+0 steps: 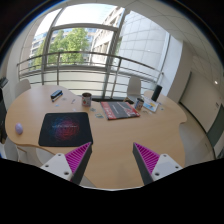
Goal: Arrange mouse
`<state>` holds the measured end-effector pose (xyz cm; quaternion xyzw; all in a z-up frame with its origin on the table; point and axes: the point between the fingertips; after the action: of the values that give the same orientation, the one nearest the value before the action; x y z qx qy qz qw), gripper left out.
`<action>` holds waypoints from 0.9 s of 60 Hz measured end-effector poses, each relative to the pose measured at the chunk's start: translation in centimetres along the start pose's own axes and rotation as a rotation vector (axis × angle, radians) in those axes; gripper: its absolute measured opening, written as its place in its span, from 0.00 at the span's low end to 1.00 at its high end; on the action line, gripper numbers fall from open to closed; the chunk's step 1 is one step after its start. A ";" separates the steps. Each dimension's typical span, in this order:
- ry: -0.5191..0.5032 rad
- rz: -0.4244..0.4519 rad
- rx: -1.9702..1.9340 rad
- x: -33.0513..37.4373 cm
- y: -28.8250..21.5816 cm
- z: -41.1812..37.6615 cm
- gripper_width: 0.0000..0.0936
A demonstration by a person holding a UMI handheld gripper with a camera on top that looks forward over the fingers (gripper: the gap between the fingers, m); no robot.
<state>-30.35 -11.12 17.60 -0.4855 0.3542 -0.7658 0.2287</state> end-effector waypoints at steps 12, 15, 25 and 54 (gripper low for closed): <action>0.060 -0.022 0.024 0.8 2.4 -2.1 0.90; 0.075 -0.033 0.038 1.3 3.3 -3.5 0.90; 0.019 -0.048 0.038 3.4 5.6 -12.9 0.90; -0.471 0.001 0.180 -1.8 1.3 -49.8 0.90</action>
<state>-74.66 5.22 1.72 -0.6279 0.2219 -0.6601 0.3475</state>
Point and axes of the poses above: the point between the fingertips, and its own axes, seen from behind it with the camera up: z to the right, y down, x backward, against the way the camera looks, and after that the axes turned 4 degrees about x, right-handed
